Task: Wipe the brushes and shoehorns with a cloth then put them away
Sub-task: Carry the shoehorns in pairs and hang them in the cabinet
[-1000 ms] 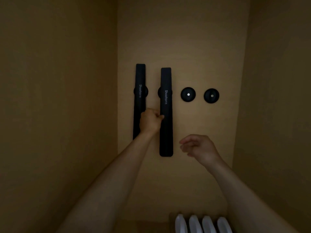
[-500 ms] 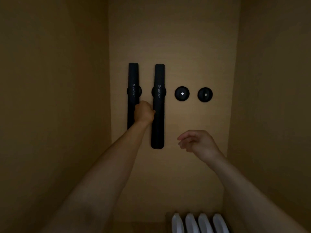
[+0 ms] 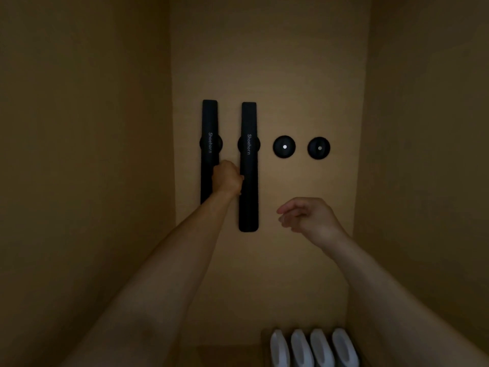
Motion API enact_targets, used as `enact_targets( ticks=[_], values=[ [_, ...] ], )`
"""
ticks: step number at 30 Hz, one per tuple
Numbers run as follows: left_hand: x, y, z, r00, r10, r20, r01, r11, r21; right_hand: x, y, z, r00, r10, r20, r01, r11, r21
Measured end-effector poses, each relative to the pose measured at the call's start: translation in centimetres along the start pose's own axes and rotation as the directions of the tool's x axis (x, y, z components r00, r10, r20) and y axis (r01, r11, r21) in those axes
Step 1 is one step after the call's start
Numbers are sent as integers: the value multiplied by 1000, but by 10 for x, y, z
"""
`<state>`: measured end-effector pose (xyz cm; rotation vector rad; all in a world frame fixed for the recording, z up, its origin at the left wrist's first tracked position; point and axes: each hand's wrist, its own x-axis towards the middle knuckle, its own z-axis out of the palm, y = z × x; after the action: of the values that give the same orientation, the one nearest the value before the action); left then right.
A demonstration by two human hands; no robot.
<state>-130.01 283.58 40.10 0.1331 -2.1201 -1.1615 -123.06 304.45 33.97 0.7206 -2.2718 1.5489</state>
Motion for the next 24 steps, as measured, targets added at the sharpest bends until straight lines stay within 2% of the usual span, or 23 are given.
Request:
enact_targets(
  ticks=[5,12,16,20,24],
  values=[
    [-3,1,-2,1000,15,23,-16,998,60,-4,-4,-3,1000,14,-14,-14,1000,-18],
    [-18,5,-14,981,186,-47,-165,943,289,-11,-2,-4,998,31,-63,-36,997,-70],
    [-33,5,-13,962,267,-50,-239,919,313,-11,3,0,994,31,-106,-45,991,-127],
    [-58,8,-12,946,325,4,-303,878,370,-14,7,0,987,4,-159,-38,977,-210],
    [-90,15,-20,943,315,104,-326,822,466,-23,5,-4,989,26,-146,-61,969,-240]
  ],
)
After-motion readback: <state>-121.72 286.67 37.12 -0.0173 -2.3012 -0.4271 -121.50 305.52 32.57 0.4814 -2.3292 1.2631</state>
